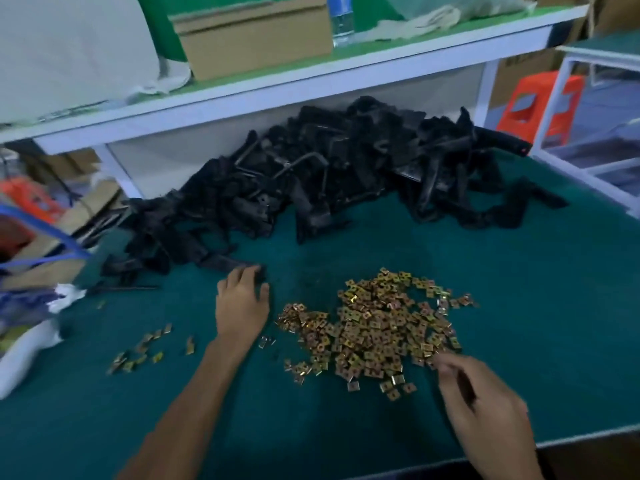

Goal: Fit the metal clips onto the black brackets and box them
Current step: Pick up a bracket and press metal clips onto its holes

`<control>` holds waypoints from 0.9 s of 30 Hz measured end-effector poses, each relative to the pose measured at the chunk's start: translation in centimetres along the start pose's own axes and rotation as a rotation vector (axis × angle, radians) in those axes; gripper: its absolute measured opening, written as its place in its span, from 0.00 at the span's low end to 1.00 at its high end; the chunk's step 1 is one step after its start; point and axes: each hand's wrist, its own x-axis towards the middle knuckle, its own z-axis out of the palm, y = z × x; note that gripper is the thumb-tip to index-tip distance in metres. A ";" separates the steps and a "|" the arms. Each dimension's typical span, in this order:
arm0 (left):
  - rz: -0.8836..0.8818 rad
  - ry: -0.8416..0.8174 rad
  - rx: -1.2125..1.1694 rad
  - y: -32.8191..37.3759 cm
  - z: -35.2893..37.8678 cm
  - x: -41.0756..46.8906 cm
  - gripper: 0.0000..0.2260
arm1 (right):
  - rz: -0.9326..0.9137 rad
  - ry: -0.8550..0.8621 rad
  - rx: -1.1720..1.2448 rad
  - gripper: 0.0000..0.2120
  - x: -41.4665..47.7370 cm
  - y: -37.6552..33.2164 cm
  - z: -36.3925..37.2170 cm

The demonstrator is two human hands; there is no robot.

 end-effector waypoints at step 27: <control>0.510 0.130 -0.796 15.6 -1.1 -20.7 0.05 | 0.500 -0.455 1.424 0.10 0.7 -6.3 0.1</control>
